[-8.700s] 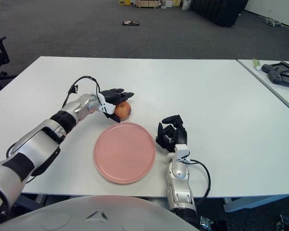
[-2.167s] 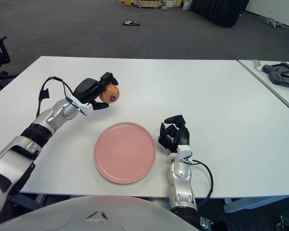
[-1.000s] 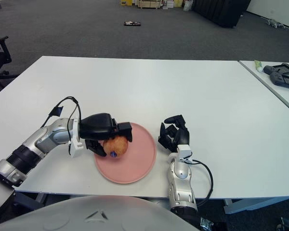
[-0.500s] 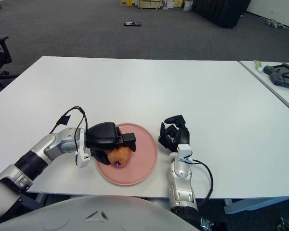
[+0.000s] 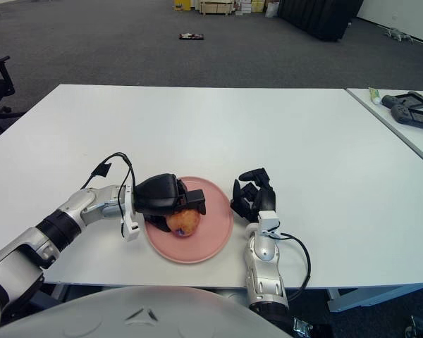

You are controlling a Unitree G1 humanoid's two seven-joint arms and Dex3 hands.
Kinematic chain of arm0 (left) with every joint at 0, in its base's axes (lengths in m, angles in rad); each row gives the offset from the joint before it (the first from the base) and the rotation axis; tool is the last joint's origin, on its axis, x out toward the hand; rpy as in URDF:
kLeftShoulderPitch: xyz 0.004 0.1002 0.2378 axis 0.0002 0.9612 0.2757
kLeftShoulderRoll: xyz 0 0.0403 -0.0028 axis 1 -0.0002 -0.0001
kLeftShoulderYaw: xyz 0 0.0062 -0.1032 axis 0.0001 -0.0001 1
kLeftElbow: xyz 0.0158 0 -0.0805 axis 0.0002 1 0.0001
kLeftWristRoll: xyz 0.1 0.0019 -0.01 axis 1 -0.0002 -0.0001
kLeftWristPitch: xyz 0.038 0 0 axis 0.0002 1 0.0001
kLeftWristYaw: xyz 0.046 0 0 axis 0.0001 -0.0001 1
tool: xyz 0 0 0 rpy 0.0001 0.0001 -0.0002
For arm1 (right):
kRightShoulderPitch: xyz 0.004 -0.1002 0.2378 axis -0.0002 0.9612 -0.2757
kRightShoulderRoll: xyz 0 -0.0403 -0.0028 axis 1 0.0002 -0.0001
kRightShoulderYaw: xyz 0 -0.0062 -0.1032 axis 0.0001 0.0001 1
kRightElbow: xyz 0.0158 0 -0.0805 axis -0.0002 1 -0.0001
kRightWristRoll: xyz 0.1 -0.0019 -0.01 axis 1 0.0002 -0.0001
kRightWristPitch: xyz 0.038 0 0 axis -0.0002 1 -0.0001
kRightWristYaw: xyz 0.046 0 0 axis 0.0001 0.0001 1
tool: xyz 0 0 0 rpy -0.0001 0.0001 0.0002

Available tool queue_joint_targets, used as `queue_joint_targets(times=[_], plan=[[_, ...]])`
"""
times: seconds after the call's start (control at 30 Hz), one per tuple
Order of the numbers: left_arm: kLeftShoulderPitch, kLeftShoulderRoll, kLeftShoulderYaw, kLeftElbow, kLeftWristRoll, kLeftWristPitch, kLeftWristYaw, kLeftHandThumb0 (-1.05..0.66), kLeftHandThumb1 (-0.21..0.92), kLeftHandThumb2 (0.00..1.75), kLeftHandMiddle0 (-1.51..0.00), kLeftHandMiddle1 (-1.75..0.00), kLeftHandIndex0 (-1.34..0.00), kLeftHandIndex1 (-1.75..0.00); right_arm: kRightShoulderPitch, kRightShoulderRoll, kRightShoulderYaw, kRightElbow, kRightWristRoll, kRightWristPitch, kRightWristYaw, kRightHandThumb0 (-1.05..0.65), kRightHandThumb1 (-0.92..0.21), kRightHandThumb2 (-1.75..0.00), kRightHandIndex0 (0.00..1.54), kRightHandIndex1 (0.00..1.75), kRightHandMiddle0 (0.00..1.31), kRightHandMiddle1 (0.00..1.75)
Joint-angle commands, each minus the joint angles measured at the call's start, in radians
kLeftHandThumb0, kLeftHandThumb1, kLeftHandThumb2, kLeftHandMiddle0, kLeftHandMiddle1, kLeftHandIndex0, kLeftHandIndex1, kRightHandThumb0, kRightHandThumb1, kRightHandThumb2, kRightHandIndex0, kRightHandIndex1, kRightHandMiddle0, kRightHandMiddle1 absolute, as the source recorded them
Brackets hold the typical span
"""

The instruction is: Put the apple into the plate.

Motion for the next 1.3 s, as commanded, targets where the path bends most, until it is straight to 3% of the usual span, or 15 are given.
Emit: queue_joint_targets(times=[0.0, 0.17, 0.2, 0.27, 0.33, 0.37, 0.4, 0.43, 0.47, 0.57, 0.77, 1.07, 1.27], plan=[[0.040, 0.016, -0.057, 0.064, 0.110, 0.040, 0.049, -0.19, 0.17, 1.48, -0.92, -1.75, -0.60, -1.71, -0.006, -0.004, -0.004, 0.011, -0.002, 0.003, -0.003, -0.39, -0.64, -0.92, 0.77, 1.75, 0.37, 1.75], [0.023, 0.014, -0.078, 0.067, 0.124, 0.062, 0.098, -0.03, 0.35, 1.24, -0.59, -1.75, -0.47, -1.62, -0.006, -0.005, -0.002, 0.016, -0.010, -0.004, -0.008, -0.39, -0.64, -0.92, 0.75, 1.75, 0.37, 1.75], [0.020, 0.014, -0.081, 0.065, 0.129, 0.070, 0.110, -0.02, 0.38, 1.21, -0.55, -1.75, -0.45, -1.63, -0.006, -0.004, -0.002, 0.017, -0.011, -0.005, -0.010, -0.39, -0.64, -0.92, 0.75, 1.75, 0.37, 1.75], [0.017, 0.015, -0.089, 0.063, 0.136, 0.082, 0.127, -0.01, 0.56, 1.00, -0.36, -1.68, -0.39, -1.70, -0.006, -0.003, -0.002, 0.019, -0.012, -0.007, -0.013, -0.39, -0.64, -0.91, 0.75, 1.75, 0.37, 1.75], [0.018, 0.014, -0.093, 0.064, 0.135, 0.096, 0.131, -0.01, 0.62, 0.92, -0.30, -1.65, -0.37, -1.72, -0.007, -0.003, -0.002, 0.021, -0.011, -0.009, -0.012, -0.39, -0.64, -0.91, 0.75, 1.75, 0.37, 1.75], [0.019, 0.014, -0.094, 0.064, 0.134, 0.104, 0.131, -0.13, 0.73, 0.77, -0.19, -1.46, -0.30, -1.73, -0.007, -0.003, -0.002, 0.022, -0.009, -0.010, -0.011, -0.39, -0.64, -0.91, 0.75, 1.75, 0.37, 1.75], [0.017, 0.020, -0.088, 0.058, 0.117, 0.104, 0.112, -0.17, 0.77, 0.72, -0.15, -1.39, -0.28, -1.73, -0.008, -0.002, -0.002, 0.020, -0.004, -0.004, -0.008, -0.39, -0.64, -0.91, 0.76, 1.75, 0.37, 1.75], [0.015, 0.025, -0.085, 0.053, 0.103, 0.103, 0.097, -0.35, 0.82, 0.67, -0.10, -1.09, -0.18, -1.41, -0.008, -0.001, -0.003, 0.019, 0.000, 0.000, -0.006, -0.39, -0.64, -0.91, 0.75, 1.75, 0.37, 1.75], [0.013, 0.028, -0.083, 0.050, 0.094, 0.101, 0.085, -0.46, 0.85, 0.64, -0.06, -0.90, -0.11, -1.20, -0.009, -0.001, -0.003, 0.018, 0.002, 0.004, -0.004, -0.39, -0.64, -0.91, 0.75, 1.75, 0.37, 1.75], [0.011, 0.027, -0.087, 0.051, 0.086, 0.105, 0.072, -0.65, 0.90, 0.70, -0.02, -0.57, -0.04, -0.83, -0.010, 0.004, -0.006, 0.009, 0.011, 0.019, -0.005, -0.39, -0.65, -0.90, 0.73, 1.75, 0.36, 1.75], [0.014, 0.033, -0.066, 0.018, 0.010, 0.108, -0.007, -0.84, 0.92, 0.86, 0.00, -0.24, 0.00, -0.46, -0.011, 0.018, -0.010, -0.001, 0.024, 0.033, -0.017, -0.39, -0.63, -0.93, 0.71, 1.75, 0.38, 1.75], [0.036, 0.030, -0.033, -0.007, -0.100, 0.117, -0.102, -0.98, 0.92, 1.00, 0.00, -0.04, 0.00, -0.20, -0.011, 0.023, -0.007, -0.013, 0.023, 0.057, -0.027, -0.40, -0.61, -0.95, 0.72, 1.75, 0.39, 1.75], [0.055, 0.030, 0.011, -0.038, -0.166, 0.116, -0.122, -1.02, 0.92, 1.03, 0.00, 0.00, 0.00, -0.11, -0.009, 0.022, -0.004, -0.020, 0.020, 0.069, -0.033, -0.40, -0.61, -0.94, 0.72, 1.75, 0.39, 1.75]])
